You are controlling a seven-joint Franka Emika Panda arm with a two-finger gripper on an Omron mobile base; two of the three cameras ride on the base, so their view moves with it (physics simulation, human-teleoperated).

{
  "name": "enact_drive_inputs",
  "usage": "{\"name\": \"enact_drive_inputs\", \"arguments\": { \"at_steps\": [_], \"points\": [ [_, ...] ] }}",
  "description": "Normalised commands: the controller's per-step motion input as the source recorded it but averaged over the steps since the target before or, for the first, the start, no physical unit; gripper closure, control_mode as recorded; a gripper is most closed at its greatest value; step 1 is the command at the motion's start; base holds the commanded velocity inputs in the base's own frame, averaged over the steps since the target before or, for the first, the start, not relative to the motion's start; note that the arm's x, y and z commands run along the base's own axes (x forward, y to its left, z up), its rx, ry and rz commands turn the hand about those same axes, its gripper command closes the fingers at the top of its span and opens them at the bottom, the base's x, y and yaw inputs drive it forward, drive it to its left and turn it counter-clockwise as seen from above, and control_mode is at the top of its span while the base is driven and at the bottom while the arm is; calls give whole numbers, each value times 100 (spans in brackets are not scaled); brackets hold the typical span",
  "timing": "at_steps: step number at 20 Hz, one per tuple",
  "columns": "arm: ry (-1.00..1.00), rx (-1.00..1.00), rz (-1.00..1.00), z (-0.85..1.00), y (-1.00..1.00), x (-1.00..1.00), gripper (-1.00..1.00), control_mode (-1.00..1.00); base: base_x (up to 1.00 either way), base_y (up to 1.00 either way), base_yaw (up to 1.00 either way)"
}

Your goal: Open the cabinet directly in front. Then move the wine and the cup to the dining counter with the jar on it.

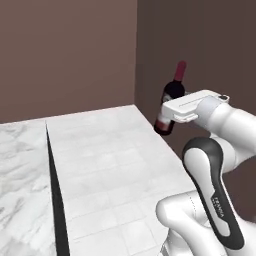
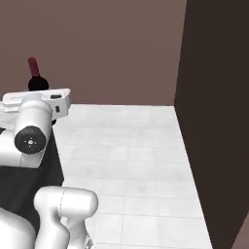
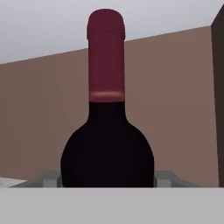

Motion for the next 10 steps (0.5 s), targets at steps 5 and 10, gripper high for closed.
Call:
{"name": "enact_drive_inputs", "arguments": {
  "at_steps": [5,10],
  "points": [
    [0,0,0,0,0,0,100,100,23,-5,85],
    [0,0,0,0,0,0,100,100,-6,0,99]
  ]
}}
